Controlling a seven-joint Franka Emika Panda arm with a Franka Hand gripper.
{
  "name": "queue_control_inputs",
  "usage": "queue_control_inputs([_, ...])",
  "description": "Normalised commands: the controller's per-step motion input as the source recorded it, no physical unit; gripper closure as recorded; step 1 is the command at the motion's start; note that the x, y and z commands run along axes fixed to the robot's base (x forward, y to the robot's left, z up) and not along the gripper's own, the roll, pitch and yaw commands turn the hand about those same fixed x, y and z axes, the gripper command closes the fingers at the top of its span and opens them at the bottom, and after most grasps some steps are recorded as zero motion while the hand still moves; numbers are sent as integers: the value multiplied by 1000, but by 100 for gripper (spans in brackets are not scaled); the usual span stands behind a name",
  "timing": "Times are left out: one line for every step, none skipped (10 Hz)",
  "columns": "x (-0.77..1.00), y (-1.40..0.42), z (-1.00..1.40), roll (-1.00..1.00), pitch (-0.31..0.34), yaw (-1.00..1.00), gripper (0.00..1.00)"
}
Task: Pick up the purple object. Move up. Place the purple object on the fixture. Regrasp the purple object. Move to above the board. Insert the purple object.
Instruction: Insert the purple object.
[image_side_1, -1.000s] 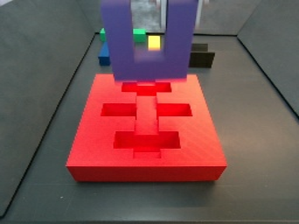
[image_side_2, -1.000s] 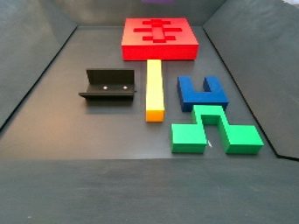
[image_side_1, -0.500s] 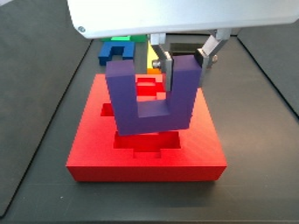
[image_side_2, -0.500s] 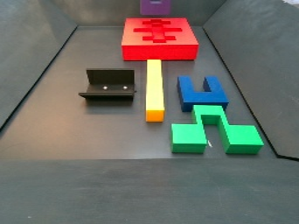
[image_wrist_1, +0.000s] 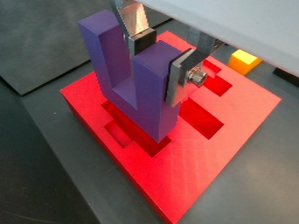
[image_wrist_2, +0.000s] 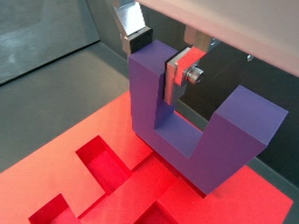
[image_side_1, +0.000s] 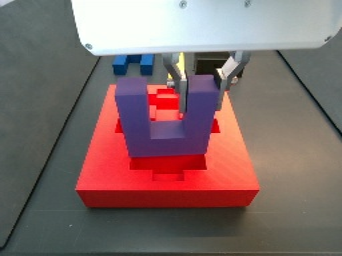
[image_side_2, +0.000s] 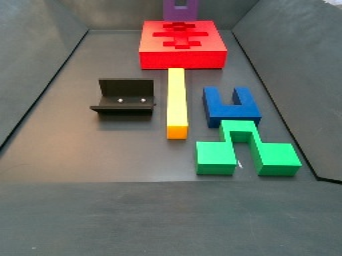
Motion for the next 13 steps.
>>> queue_control_inputs([103,-163,-177,0,0,0,100])
queue_control_inputs([86,-180,-189,0,0,0,100])
queue_control_inputs([77,-140,-169,0,0,0,100])
queue_control_inputs([51,-29,-174,7,3,0,100])
queue_control_inputs([34,0,-160,16,6,0,100])
queue_control_inputs([34,0,-109,19,21,-37,100])
queue_control_inputs([14,0,-100,26,41,-111,100])
queue_control_inputs([0,0,-114,17,17,-103,100])
queue_control_inputs([134,0,-83,4,34,-123,100])
queue_control_inputs([206,0,-83,0,59,-131,100])
queue_control_inputs([194,0,-66,0,47,-109,100])
queue_control_inputs([246,0,-37,0,43,-71,100])
queue_control_inputs([203,-11,-66,0,30,-57,100])
